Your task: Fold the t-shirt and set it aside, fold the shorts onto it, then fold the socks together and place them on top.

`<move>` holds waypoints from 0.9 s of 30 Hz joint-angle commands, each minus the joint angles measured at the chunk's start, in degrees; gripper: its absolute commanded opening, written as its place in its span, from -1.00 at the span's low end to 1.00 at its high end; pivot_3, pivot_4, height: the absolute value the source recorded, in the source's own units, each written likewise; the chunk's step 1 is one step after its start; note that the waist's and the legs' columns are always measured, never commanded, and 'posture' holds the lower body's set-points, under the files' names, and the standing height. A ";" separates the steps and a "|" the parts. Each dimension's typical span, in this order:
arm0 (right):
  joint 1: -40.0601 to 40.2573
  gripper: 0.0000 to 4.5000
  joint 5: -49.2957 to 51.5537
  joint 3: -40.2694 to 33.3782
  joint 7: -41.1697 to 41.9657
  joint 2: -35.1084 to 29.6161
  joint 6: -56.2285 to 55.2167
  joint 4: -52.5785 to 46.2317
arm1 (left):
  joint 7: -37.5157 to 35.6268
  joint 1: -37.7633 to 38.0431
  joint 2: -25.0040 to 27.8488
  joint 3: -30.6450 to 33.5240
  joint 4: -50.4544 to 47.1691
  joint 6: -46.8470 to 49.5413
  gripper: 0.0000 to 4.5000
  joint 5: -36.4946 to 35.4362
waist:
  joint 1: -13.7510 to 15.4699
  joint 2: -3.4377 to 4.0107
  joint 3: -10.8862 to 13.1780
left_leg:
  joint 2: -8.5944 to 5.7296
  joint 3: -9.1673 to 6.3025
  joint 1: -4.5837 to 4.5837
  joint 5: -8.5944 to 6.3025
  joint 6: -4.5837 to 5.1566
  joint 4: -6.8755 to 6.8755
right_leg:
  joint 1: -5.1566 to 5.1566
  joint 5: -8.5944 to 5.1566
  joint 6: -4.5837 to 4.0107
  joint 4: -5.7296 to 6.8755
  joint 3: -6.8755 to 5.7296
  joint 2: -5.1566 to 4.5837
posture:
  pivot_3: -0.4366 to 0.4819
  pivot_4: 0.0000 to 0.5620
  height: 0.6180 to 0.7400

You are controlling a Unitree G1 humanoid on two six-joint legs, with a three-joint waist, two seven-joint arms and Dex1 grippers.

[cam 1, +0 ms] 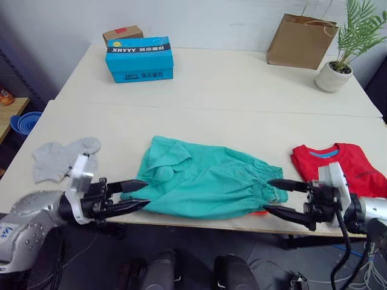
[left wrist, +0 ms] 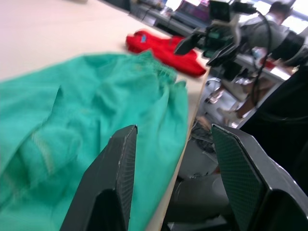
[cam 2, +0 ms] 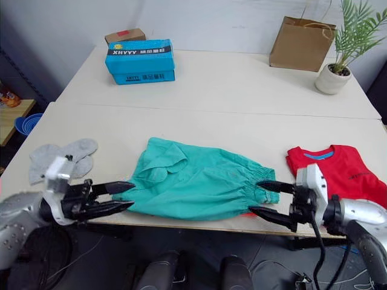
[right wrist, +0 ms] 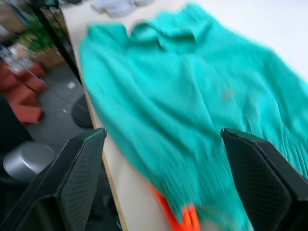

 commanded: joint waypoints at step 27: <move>-5.26 -0.97 -33.54 18.44 -20.00 21.11 -33.72 16.66 | 27.24 -22.20 -23.60 -21.38 32.53 -29.43 -1.00 40.73 | 0.03 -0.21 -0.10 | -0.07 0.38 -0.04 0.65 0.15 -0.59 | -0.54 0.19 0.20 0.38 0.18 0.13 | -0.05 -0.47 1.00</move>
